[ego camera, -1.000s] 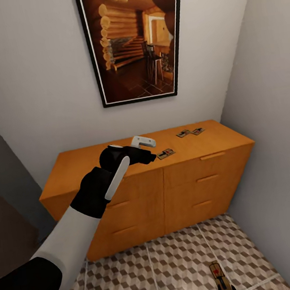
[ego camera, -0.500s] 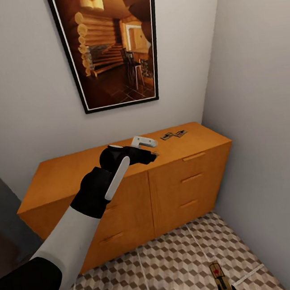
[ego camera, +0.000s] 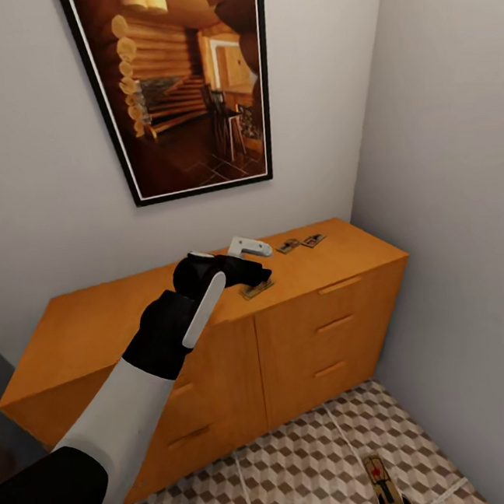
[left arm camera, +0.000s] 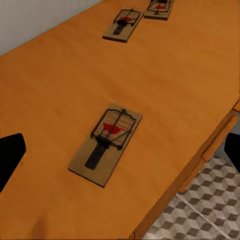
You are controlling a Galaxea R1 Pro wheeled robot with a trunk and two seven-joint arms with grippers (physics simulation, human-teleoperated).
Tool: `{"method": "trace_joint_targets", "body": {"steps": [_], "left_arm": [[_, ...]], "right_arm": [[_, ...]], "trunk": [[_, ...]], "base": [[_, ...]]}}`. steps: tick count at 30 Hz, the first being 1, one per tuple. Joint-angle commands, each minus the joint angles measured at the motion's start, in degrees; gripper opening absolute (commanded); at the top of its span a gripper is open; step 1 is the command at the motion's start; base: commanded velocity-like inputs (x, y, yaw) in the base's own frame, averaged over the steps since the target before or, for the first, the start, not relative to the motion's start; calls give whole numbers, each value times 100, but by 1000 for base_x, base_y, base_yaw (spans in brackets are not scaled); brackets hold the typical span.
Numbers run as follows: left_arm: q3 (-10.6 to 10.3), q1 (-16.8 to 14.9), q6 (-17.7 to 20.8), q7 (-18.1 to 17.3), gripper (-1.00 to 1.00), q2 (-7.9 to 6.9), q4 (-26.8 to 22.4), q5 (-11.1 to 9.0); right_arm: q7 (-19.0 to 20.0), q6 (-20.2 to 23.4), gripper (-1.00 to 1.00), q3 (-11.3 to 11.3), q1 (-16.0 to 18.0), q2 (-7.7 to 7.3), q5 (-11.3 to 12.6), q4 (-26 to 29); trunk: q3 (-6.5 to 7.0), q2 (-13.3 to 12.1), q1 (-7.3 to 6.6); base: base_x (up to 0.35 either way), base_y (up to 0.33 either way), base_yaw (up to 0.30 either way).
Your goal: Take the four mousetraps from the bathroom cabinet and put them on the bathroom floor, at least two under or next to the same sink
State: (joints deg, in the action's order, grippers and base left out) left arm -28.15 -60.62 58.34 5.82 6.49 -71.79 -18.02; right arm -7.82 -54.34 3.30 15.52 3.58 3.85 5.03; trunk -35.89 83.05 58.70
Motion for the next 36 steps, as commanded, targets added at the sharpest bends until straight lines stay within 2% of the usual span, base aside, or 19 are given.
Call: {"method": "trace_joint_targets", "body": {"steps": [1, 13, 15, 17, 22, 29, 36], "left_arm": [[-6, -5, 19, 60, 100, -2, 0, -61], [-14, -4, 19, 60, 100, -33, 54, -56], [-63, -2, 19, 60, 100, -33, 58, -58], [-217, 7, 19, 60, 100, -35, 76, -60], [-405, 21, 19, 60, 100, -42, 156, -61], [-446, 23, 19, 3, 100, -35, 188, -61], [-445, 24, 16, -319, 100, -76, 199, -61]], "right_arm": [[-18, -15, -100, 39, 3, -1, 37, -2], [-18, -19, -100, 39, 3, -4, 33, -6], [-18, -22, -100, 39, 3, -9, 31, -8], [-18, -21, -100, 39, 3, -24, 32, -31], [-11, -14, -100, 38, 2, -63, 35, -326], [-29, -3, -100, 33, -145, -210, 55, -415], [-50, 2, -100, 24, -186, -229, 70, -415]], "trunk": [[-5, 3, 3], [-5, 3, 3], [-5, 3, 3], [-5, 3, 3], [-5, 3, 3], [-5, 3, 3], [-5, 3, 3]], "base": [[309, 0, -1], [316, 0, 0], [316, 0, 0], [221, 0, 0], [76, 0, 0], [11, 0, 0], [1, 0, 0]]}}
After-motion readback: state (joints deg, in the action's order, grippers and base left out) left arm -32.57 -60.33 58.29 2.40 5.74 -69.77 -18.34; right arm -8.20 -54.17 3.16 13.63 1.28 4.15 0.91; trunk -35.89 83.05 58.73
